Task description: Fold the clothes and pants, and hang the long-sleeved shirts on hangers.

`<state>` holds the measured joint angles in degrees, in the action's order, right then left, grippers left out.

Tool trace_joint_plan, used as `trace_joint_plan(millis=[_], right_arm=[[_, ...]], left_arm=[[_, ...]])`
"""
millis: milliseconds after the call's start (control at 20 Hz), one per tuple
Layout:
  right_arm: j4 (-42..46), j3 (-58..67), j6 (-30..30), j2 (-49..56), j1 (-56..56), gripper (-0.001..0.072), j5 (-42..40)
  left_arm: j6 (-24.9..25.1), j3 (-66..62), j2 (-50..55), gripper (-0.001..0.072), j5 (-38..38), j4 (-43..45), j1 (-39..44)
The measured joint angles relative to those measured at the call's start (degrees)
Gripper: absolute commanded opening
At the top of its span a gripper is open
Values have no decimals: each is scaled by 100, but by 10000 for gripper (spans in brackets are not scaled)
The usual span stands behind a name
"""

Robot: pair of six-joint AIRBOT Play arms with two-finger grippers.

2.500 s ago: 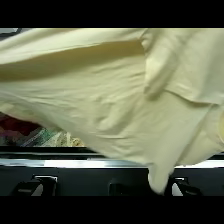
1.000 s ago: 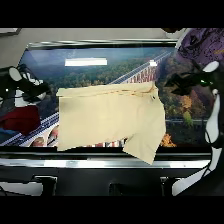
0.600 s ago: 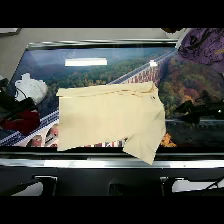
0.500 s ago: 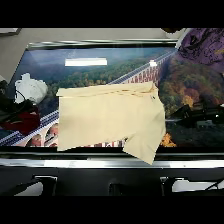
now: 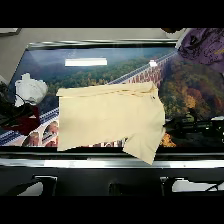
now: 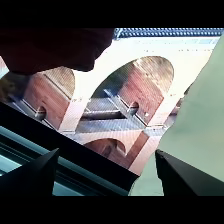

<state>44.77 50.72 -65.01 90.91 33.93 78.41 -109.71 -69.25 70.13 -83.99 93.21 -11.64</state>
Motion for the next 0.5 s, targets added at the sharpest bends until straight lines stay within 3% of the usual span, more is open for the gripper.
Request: trace_joint_plan(millis=[50,250,350,400,500], right_arm=[[-37,-50,39,-2,0,432,-39],[-179,-260,129,-7,2,416,-205],[-219,-417,186,-7,2,351,-258],[-232,-501,205,-9,4,289,-299],[-238,-664,264,-7,4,54,-407]], left_arm=[[0,4,0,699,0,0,0],[-2,7,0,699,0,2,0],[-2,7,0,699,-7,0,-2],[-2,9,0,700,-13,2,-2],[-2,9,0,700,-24,0,-7]])
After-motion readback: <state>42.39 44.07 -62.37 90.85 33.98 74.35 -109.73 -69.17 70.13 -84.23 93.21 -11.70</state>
